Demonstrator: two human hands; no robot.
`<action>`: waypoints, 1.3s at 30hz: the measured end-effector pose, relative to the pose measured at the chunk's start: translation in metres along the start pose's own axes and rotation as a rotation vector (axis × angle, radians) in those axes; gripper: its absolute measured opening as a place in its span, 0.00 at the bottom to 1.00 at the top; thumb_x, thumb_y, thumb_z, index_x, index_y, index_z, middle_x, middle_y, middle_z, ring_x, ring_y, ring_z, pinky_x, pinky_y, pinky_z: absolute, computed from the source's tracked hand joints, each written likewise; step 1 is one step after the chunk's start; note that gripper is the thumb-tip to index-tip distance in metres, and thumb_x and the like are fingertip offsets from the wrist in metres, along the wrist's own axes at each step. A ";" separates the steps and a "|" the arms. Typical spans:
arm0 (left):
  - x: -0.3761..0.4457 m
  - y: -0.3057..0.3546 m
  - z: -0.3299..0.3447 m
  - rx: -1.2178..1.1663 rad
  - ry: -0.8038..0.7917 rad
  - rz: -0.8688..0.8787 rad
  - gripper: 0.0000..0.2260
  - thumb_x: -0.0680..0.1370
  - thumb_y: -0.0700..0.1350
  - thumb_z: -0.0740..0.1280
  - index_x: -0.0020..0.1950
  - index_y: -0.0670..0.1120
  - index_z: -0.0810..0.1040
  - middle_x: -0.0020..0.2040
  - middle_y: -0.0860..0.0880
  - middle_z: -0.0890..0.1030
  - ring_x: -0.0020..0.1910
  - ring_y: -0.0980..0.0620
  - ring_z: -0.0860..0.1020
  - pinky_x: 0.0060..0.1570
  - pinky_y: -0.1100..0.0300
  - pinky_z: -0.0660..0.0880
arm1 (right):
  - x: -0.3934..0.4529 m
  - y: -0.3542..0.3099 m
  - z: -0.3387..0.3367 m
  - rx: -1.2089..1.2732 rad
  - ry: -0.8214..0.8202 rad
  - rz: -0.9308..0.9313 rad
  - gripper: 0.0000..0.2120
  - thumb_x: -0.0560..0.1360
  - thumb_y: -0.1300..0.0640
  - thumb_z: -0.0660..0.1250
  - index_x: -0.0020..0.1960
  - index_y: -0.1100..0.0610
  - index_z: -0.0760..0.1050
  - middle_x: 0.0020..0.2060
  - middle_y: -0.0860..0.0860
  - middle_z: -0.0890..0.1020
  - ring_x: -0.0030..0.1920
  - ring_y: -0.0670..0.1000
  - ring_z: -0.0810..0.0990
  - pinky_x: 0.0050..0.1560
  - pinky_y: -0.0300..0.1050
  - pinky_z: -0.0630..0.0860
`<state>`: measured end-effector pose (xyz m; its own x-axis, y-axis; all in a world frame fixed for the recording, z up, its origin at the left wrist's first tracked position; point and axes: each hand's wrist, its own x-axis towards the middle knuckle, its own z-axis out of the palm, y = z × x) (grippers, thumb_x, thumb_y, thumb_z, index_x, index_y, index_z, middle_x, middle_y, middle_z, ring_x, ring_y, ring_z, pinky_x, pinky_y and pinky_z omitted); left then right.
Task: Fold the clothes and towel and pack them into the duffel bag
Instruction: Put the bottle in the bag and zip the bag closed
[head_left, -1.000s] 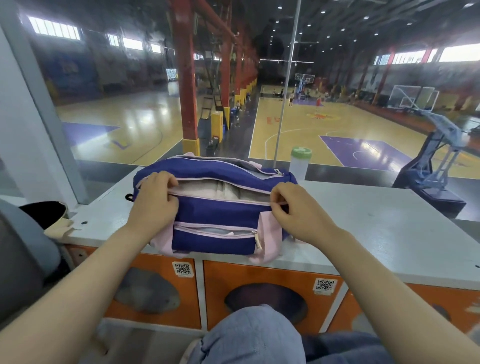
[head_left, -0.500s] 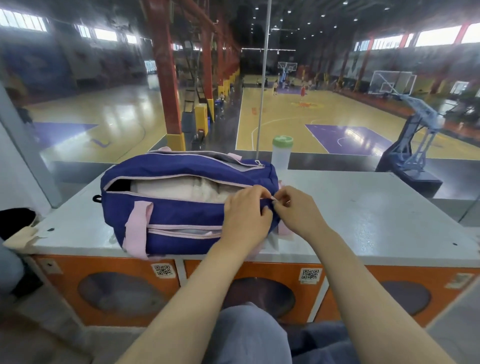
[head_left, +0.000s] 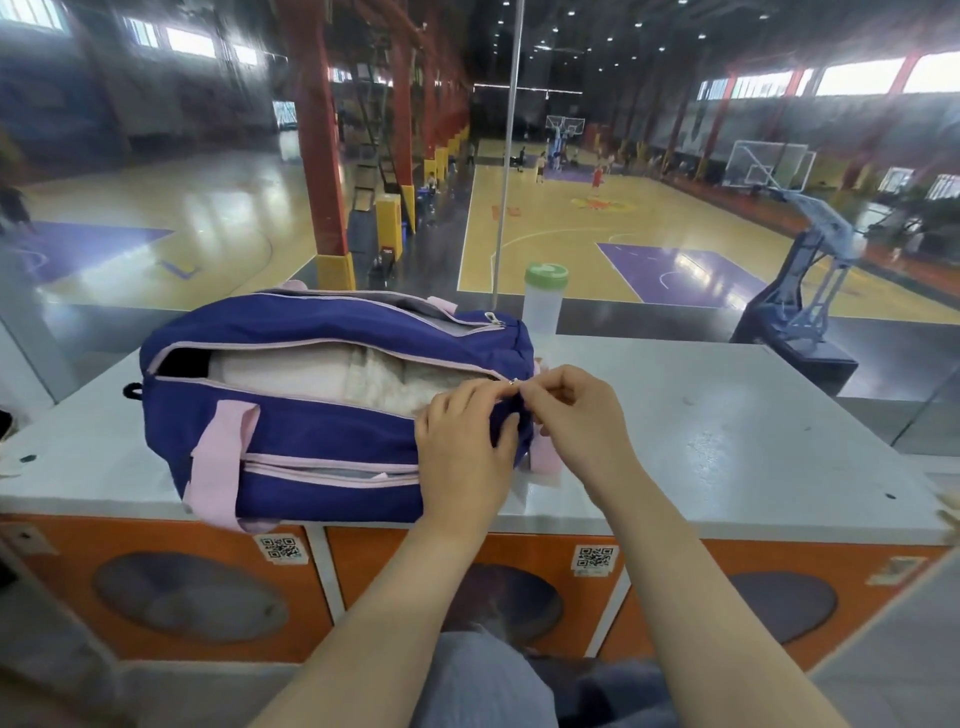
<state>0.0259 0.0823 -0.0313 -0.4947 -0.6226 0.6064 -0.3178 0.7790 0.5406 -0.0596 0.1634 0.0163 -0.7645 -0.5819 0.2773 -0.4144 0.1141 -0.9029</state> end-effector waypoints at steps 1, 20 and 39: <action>0.000 0.001 0.000 -0.041 0.020 -0.027 0.11 0.77 0.50 0.67 0.59 0.55 0.74 0.56 0.58 0.78 0.57 0.56 0.74 0.63 0.53 0.70 | 0.000 0.002 0.003 -0.025 0.001 -0.028 0.05 0.75 0.55 0.68 0.41 0.52 0.80 0.36 0.46 0.82 0.38 0.44 0.81 0.42 0.39 0.78; 0.022 -0.001 -0.016 0.239 0.034 0.093 0.02 0.75 0.51 0.68 0.46 0.55 0.76 0.61 0.51 0.72 0.66 0.49 0.66 0.72 0.50 0.55 | 0.171 0.029 0.017 -0.370 0.070 -0.022 0.21 0.72 0.62 0.63 0.65 0.57 0.65 0.60 0.57 0.71 0.58 0.58 0.72 0.57 0.49 0.70; 0.107 -0.103 -0.083 0.622 -0.421 0.103 0.32 0.68 0.56 0.53 0.74 0.54 0.64 0.69 0.54 0.72 0.60 0.47 0.70 0.58 0.52 0.64 | 0.289 0.059 0.032 -1.235 -0.001 -0.193 0.23 0.76 0.43 0.60 0.66 0.54 0.67 0.60 0.62 0.69 0.59 0.64 0.68 0.54 0.55 0.70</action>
<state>0.0734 -0.0709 0.0260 -0.7741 -0.5604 0.2944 -0.5890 0.8080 -0.0108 -0.2893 -0.0238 0.0324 -0.6393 -0.6741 0.3699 -0.7064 0.7049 0.0638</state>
